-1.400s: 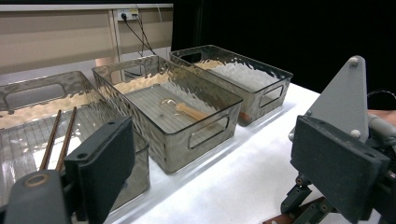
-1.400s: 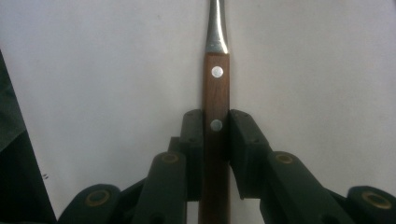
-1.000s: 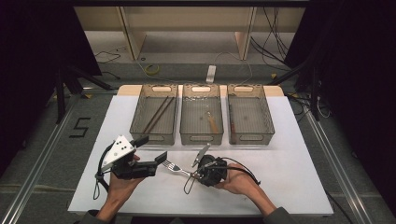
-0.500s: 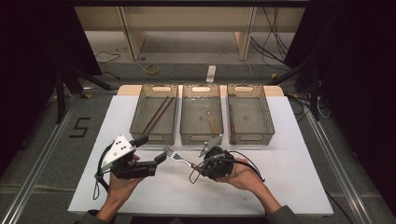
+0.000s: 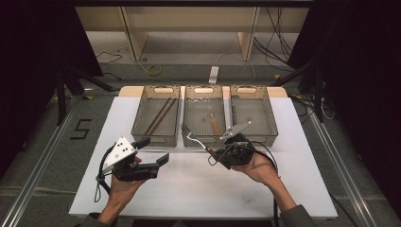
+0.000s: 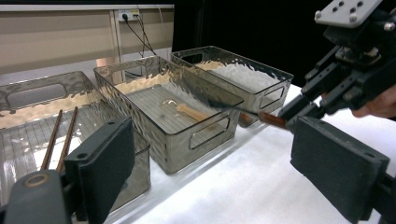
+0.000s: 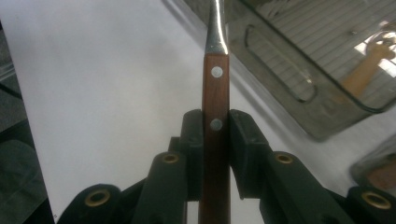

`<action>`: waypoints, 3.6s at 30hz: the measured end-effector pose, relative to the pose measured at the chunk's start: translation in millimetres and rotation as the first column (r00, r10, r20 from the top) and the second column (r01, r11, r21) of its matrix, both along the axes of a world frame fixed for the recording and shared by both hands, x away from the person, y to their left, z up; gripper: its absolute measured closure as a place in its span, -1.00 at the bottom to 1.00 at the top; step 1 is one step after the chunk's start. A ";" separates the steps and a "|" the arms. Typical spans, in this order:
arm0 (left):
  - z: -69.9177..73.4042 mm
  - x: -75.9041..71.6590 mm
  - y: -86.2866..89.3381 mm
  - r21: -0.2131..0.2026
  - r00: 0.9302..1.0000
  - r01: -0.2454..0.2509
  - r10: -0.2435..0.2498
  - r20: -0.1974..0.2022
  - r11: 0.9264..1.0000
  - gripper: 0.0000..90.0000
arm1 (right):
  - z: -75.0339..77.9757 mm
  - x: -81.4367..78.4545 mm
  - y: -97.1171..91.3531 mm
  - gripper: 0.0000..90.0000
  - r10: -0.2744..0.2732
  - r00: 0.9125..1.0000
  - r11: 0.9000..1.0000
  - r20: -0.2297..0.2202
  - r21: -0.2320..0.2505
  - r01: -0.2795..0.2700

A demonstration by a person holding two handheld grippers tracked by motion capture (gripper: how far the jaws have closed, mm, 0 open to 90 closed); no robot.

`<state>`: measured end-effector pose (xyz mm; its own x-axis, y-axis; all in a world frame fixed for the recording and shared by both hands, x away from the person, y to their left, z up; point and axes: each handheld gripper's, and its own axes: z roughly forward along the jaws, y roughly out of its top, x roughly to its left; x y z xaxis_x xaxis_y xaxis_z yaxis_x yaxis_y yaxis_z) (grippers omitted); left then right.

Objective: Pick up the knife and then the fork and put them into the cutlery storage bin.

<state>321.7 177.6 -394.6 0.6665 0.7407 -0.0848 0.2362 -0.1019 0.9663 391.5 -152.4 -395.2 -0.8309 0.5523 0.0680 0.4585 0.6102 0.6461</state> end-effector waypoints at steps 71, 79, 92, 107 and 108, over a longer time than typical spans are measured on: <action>-0.7 0.6 0.0 -0.001 1.000 0.001 -0.001 -0.005 1.000 -0.71 | 11.5 83.7 -114.5 0.71 -0.492 0.869 0.855 0.045 0.211 0.473; -0.7 0.6 0.3 -0.001 1.000 0.001 -0.001 -0.005 1.000 -0.71 | 7.5 89.0 -109.8 0.71 -0.507 0.861 0.848 0.037 0.201 0.491; -0.7 0.4 0.1 0.000 1.000 0.003 -0.003 -0.004 1.000 -0.71 | -3.7 95.7 -106.8 0.70 -0.529 0.848 0.837 0.015 0.173 0.519; -0.5 0.1 0.7 -0.004 1.000 0.001 -0.001 -0.004 1.000 -0.71 | -11.8 100.4 -110.0 0.51 -0.544 0.838 0.820 -0.046 0.179 0.543; -0.5 0.1 0.5 -0.003 1.000 0.001 -0.001 -0.004 1.000 -0.71 | -10.2 99.8 -110.3 0.47 -0.539 0.841 0.823 -0.041 0.184 0.537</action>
